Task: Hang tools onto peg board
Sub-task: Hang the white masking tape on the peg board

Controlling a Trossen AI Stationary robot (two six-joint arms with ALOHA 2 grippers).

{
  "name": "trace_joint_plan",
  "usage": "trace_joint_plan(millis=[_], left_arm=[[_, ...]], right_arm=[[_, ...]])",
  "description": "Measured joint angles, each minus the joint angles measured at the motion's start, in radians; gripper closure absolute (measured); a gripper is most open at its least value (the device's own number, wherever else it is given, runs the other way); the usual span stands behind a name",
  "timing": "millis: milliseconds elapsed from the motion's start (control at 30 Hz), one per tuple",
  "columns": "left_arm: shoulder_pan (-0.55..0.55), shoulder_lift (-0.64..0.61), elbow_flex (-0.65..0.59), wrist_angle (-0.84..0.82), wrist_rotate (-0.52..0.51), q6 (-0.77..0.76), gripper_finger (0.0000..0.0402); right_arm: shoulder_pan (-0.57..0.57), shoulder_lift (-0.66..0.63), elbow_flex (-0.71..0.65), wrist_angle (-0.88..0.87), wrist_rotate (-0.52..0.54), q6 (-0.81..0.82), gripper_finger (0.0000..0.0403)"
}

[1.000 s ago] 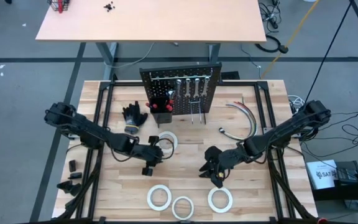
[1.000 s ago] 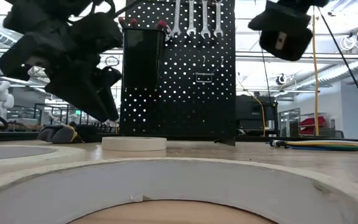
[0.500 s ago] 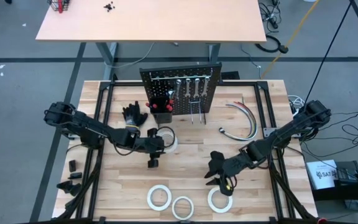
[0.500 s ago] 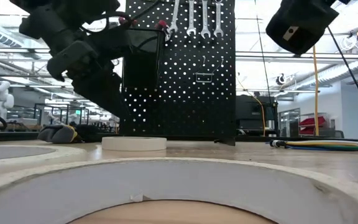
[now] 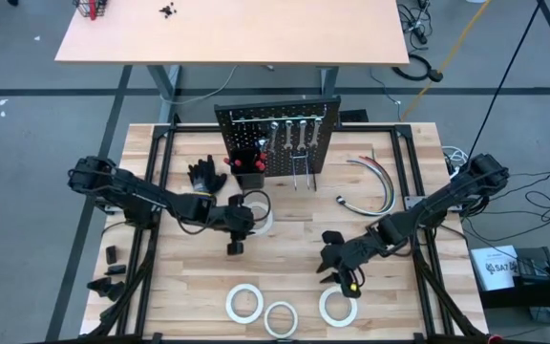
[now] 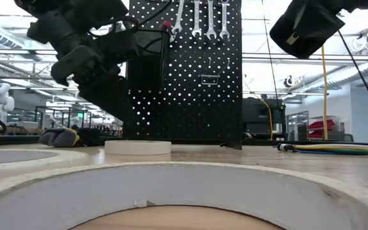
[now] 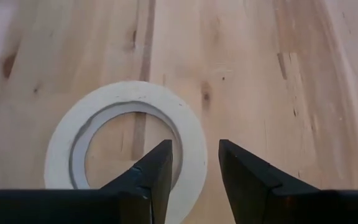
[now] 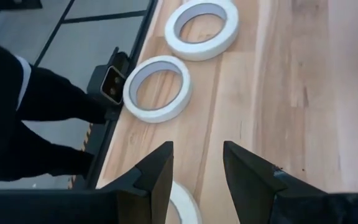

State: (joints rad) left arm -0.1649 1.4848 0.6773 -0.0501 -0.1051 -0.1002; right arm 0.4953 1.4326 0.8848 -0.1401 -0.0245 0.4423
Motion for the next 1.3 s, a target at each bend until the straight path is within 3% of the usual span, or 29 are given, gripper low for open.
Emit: trace_joint_plan(millis=[467, 767, 967, 1067, 1133, 1300], left_arm=[[0.026, 0.148, 0.001, 0.027, -0.002, 0.193, 0.0267], [0.029, 0.209, 0.005, 0.059, 0.097, 0.185, 0.0272], [-0.015, 0.209, 0.002, 0.139, 0.156, 0.084, 0.0319], [-0.049, 0.21, 0.001, 0.171, 0.203, 0.041, 0.0331], [-0.068, 0.2, 0.003, 0.167, 0.222, 0.035, 0.0331], [-0.103, 0.125, 0.029, 0.152, 0.231, 0.023, 0.0332]], right_arm=[[-0.044, 0.0, 0.0, 0.089, 0.08, 0.177, 0.0267], [-0.047, 0.0, 0.0, 0.083, 0.208, 0.258, 0.0267], [-0.046, 0.0, 0.0, 0.028, 0.219, 0.288, 0.0267], [-0.028, 0.0, -0.002, -0.053, 0.301, 0.311, 0.0267], [-0.02, 0.0, -0.017, -0.083, 0.353, 0.353, 0.0267], [-0.019, 0.0, -0.06, -0.08, 0.347, 0.424, 0.0267]])
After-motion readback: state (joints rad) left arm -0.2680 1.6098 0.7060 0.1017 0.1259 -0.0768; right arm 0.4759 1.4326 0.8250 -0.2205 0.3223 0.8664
